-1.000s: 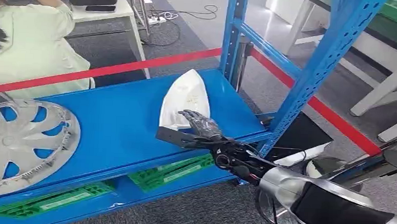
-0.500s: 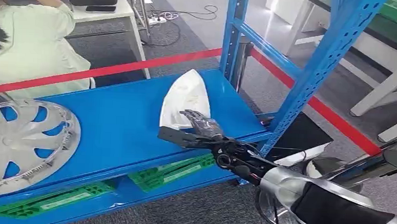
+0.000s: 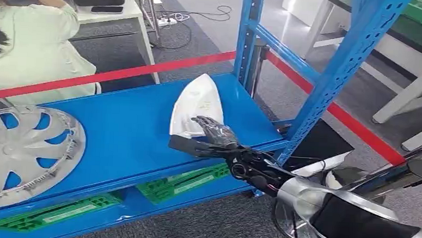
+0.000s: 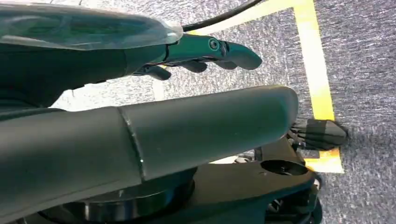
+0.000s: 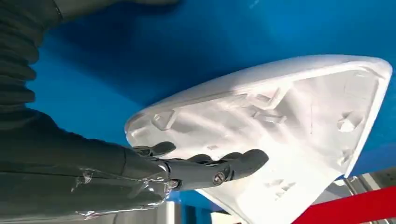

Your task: Take the parts from the cabinet and place them on the table.

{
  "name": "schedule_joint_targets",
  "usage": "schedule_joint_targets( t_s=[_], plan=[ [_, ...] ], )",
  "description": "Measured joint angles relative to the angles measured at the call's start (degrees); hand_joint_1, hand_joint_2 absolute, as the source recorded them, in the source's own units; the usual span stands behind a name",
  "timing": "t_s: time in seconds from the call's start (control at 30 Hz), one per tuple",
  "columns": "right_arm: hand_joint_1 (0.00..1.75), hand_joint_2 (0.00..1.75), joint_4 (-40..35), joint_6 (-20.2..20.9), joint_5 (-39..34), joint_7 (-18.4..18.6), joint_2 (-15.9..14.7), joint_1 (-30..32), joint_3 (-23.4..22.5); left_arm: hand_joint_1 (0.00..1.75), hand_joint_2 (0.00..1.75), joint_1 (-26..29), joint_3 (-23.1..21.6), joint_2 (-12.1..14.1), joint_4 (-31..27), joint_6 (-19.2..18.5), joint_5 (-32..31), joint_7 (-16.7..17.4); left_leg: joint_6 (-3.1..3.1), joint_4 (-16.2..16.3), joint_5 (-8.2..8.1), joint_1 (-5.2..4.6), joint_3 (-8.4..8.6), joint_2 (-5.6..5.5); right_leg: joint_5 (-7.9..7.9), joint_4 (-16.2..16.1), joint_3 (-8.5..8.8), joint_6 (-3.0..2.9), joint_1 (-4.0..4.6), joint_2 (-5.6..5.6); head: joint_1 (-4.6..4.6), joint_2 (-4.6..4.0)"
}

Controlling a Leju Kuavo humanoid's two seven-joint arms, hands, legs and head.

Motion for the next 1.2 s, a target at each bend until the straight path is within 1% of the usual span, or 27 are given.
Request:
schedule_joint_targets(
  t_s=[0.17, 0.23, 0.4, 0.6, 0.9, 1.2],
  plan=[
    [0.0, 1.75, 0.0, -0.3, 2.6, 0.2, -0.3, -0.4, 0.0, 0.0, 0.0, 0.0, -0.2, 0.0, 0.0, -0.3, -0.4, 0.0, 0.0, 0.0, 0.0, 0.0, 0.0, 0.0, 0.01, 0.0, 0.04, 0.0, 0.0, 0.0, 0.0, 0.0],
    [0.0, 1.75, -0.1, 0.2, 3.2, 0.6, -0.7, -1.1, 0.0, 0.0, 0.0, 0.0, -0.2, 0.0, 0.0, -0.4, -0.5, 0.0, 0.0, 0.0, 0.01, 0.0, 0.0, 0.0, 0.02, 0.0, 0.04, 0.0, 0.0, 0.0, 0.0, 0.0],
    [0.0, 1.75, -0.1, 1.7, 3.9, 1.3, -1.8, -3.0, -0.3, 0.0, 0.0, -0.1, -0.2, 0.0, 0.0, -0.7, -0.6, 0.1, 0.0, 0.0, 0.01, -0.01, 0.0, 0.0, 0.04, 0.0, 0.04, -0.01, 0.0, 0.03, 0.0, 0.0],
    [0.0, 1.75, -0.1, 2.1, 3.8, 1.0, -2.2, -4.3, -0.3, 0.0, 0.0, -0.1, -0.3, 0.0, 0.0, -0.7, -0.5, 0.2, 0.0, 0.0, 0.01, 0.0, -0.01, 0.01, 0.04, 0.0, 0.03, -0.02, -0.01, 0.02, 0.0, 0.0],
    [0.0, 1.75, 0.1, 2.1, 1.4, -1.5, -2.2, -4.4, -0.4, 0.0, 0.0, -0.1, -0.4, 0.0, 0.0, -0.7, -0.2, 0.1, 0.0, 0.0, 0.0, 0.0, -0.01, 0.0, 0.03, 0.0, 0.03, -0.02, 0.0, 0.01, 0.0, 0.0],
    [0.0, 1.75, 0.8, 4.8, -4.0, -3.4, -2.2, -4.4, -1.0, 0.0, 0.0, -0.1, -1.0, 0.0, 0.0, -0.3, 0.2, 0.1, 0.0, 0.0, 0.01, -0.01, -0.01, -0.01, 0.03, 0.0, 0.06, -0.02, 0.0, 0.01, 0.02, -0.02]
  ],
)
